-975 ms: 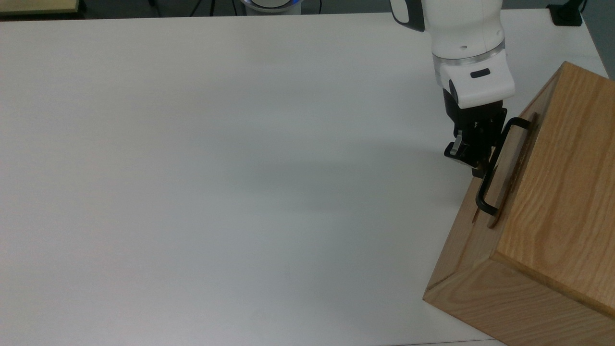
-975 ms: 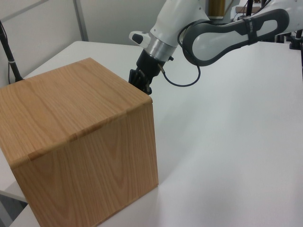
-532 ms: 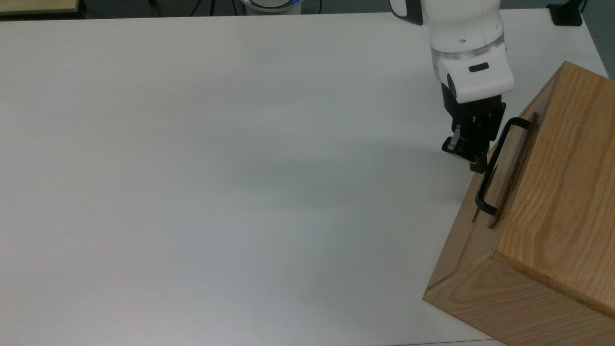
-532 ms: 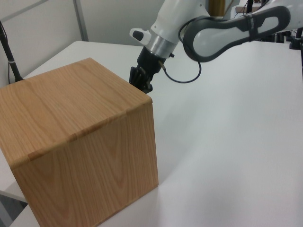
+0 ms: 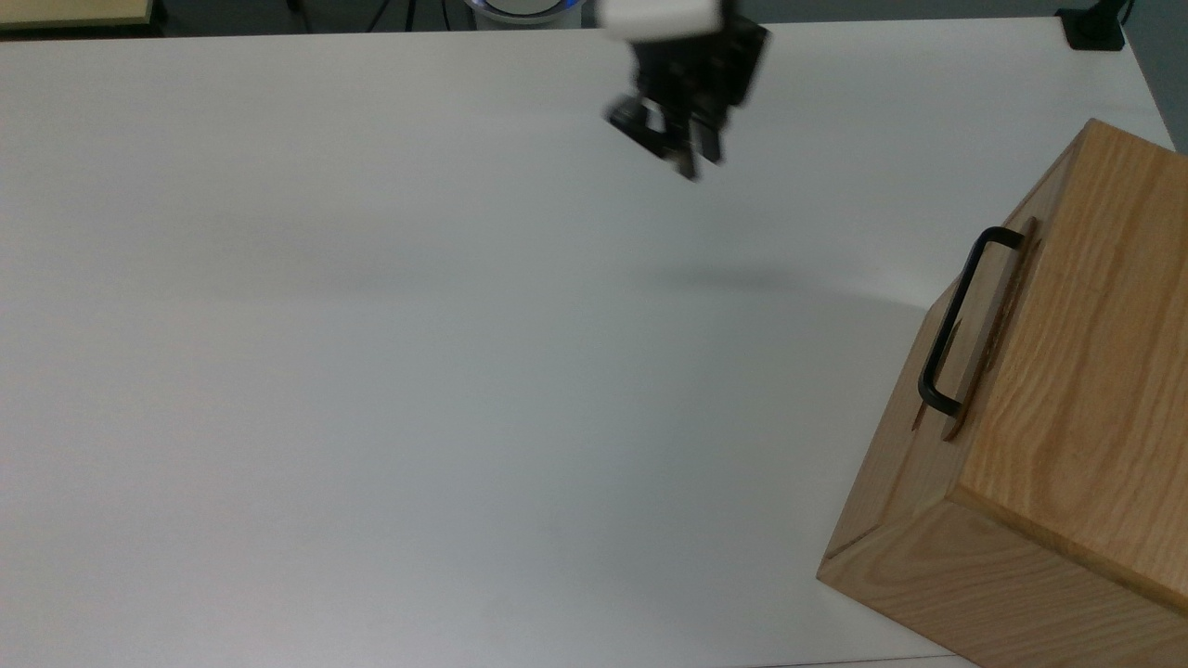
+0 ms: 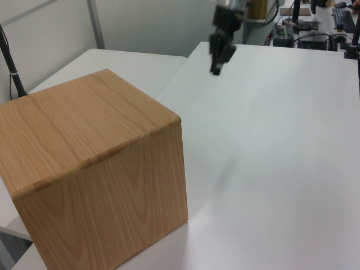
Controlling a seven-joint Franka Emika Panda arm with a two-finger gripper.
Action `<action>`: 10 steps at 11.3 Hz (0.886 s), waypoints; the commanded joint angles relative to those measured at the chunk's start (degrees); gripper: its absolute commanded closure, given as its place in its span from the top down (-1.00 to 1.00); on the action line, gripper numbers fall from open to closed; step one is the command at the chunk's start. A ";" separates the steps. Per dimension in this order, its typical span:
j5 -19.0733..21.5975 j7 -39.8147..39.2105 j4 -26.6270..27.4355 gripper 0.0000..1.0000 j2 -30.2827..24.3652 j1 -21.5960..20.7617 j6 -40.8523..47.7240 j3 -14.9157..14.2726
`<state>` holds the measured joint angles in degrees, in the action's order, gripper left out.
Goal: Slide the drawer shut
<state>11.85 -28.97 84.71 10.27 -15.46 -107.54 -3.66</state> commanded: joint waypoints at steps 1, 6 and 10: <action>-3.57 5.93 7.14 0.04 -7.20 8.75 7.05 0.94; -11.76 27.97 7.14 1.00 -7.11 13.60 9.54 0.94; -11.85 32.21 6.79 1.00 -7.11 14.84 11.29 0.76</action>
<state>0.96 -0.93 90.97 4.35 -1.07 -98.54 -3.53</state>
